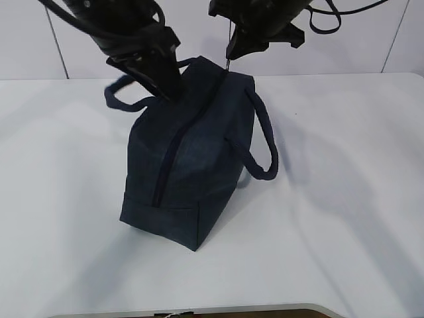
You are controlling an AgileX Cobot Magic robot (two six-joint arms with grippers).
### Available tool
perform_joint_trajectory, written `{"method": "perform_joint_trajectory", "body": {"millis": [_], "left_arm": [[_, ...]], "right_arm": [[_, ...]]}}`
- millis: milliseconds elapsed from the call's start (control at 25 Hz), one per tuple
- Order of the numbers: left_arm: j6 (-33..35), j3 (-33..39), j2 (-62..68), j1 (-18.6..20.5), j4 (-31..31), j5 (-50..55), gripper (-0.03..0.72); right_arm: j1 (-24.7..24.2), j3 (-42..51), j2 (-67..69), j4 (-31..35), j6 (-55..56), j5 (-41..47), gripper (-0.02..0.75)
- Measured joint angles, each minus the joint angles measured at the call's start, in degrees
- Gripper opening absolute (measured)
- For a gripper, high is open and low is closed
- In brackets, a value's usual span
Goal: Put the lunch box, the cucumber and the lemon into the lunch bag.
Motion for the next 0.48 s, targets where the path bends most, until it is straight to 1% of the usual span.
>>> {"method": "perform_joint_trajectory", "body": {"millis": [80,160,280,480], "left_arm": [[-1.68,-0.43,-0.14,0.00,0.00,-1.86,0.352],[-2.73,-0.43,-0.14,0.00,0.00,-3.76,0.410],[-3.09,-0.43,0.43,0.00,-0.44,-6.05,0.435],[-3.34,-0.51,2.98,0.00,-0.92,-10.15,0.439]], "right_arm": [[0.00,-0.09,0.00,0.00,-0.66,0.40,0.005],[0.00,-0.09,0.00,0.00,-1.17,0.50,0.005],[0.00,-0.09,0.00,0.39,-1.94,0.50,0.005],[0.00,-0.12,0.00,0.67,-2.59,0.50,0.005]]}}
